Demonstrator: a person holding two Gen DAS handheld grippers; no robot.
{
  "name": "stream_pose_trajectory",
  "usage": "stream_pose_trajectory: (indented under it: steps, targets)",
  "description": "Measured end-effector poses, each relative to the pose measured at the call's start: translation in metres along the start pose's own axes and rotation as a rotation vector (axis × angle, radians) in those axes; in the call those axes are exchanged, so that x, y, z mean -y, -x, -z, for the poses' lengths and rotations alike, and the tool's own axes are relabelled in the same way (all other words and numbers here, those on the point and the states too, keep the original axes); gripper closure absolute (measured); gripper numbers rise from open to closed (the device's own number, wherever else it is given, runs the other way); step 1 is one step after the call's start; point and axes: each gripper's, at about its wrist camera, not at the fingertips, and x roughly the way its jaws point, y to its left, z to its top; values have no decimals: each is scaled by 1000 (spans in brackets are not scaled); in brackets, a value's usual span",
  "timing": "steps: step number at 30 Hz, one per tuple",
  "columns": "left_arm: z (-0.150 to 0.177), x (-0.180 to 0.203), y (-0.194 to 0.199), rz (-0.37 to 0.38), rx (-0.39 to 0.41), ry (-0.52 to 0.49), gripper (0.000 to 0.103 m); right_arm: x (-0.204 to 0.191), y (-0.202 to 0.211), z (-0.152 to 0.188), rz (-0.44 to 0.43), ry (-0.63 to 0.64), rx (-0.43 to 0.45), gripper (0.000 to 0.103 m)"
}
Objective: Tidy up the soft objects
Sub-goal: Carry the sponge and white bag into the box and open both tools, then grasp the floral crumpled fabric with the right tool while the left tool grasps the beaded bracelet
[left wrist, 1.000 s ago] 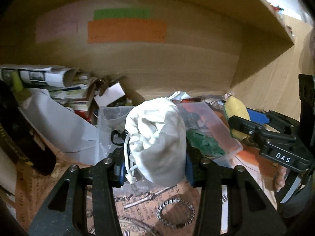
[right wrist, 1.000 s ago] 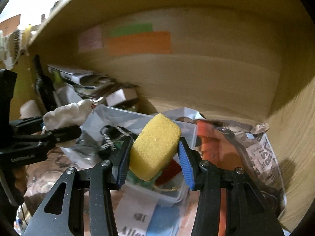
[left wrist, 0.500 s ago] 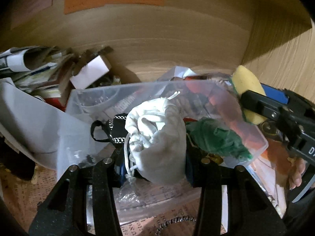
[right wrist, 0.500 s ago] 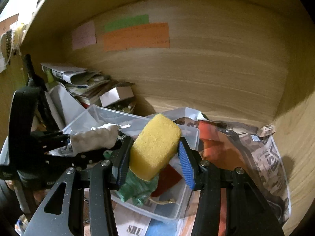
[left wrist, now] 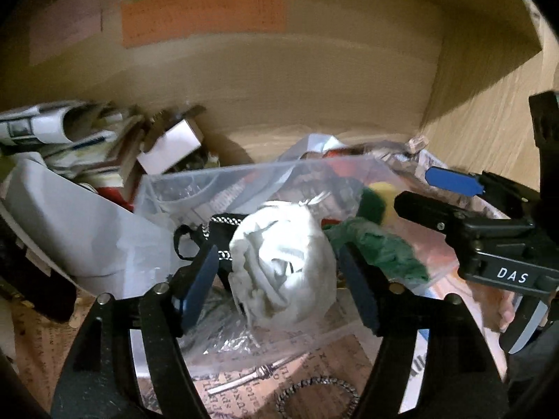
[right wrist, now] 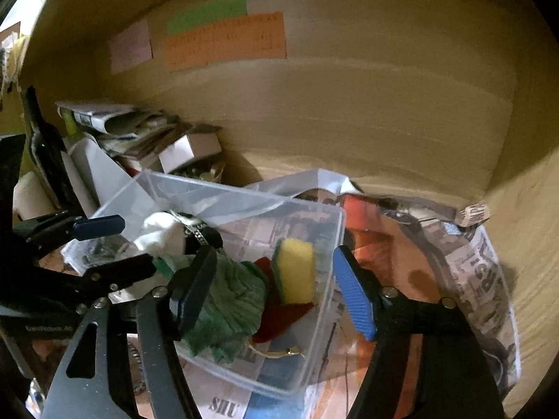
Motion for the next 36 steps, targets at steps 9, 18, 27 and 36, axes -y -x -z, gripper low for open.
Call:
stream_pose_trajectory:
  steps: [9,18,27,36]
  targets:
    - [10,11,76,-12,150,-45,11,-18,61,6,2,41,120,20]
    - [50,21,115,-12,179,-64,1,-33,99,49,-2,25,124,16]
    - [101,19,95,-7,34,-33,1,-46,93,108,-15,17,-16,16]
    - [130,19,47,11,-134,-17,1,-51,69,147,-69,-20,-153,16]
